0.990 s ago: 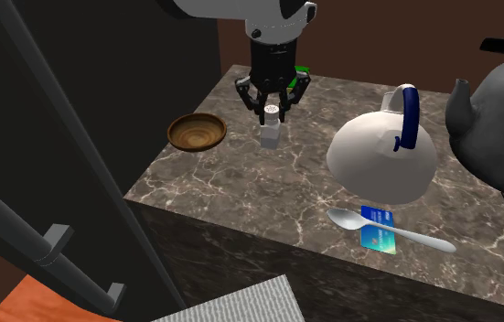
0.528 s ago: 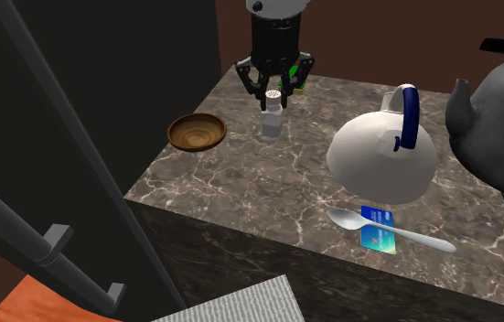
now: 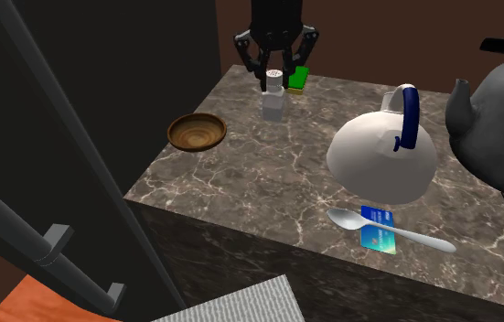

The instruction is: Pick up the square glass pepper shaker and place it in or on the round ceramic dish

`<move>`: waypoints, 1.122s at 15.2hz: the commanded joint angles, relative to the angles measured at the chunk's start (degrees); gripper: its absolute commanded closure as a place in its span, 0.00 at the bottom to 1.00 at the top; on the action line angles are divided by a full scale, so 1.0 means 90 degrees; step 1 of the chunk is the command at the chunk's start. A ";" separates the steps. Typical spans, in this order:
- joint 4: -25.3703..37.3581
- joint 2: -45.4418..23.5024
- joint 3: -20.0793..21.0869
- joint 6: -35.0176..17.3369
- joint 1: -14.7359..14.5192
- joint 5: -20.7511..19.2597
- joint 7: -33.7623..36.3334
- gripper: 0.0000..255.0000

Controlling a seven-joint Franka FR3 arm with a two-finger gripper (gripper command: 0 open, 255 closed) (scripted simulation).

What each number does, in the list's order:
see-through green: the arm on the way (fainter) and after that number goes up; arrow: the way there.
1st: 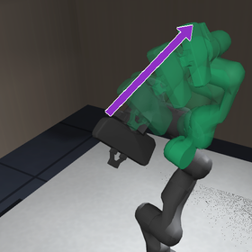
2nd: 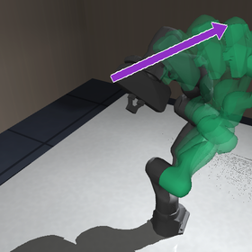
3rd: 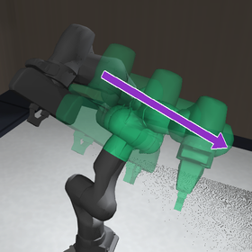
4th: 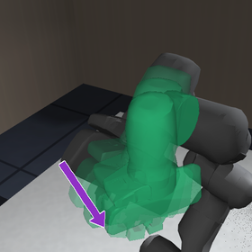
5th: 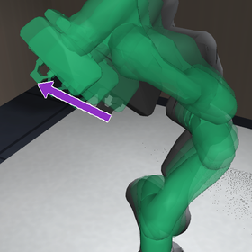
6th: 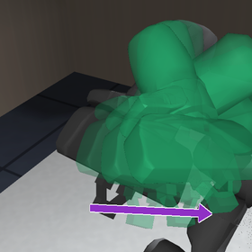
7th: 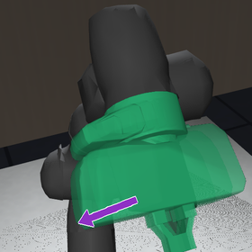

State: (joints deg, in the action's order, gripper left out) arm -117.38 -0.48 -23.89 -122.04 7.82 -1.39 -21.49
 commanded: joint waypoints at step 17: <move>0.0730 0.0297 0.0869 0.1075 -0.0811 -0.0210 0.1729 1.00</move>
State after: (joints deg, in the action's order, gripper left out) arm -110.61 1.81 -16.93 -112.63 1.31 -3.07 -7.71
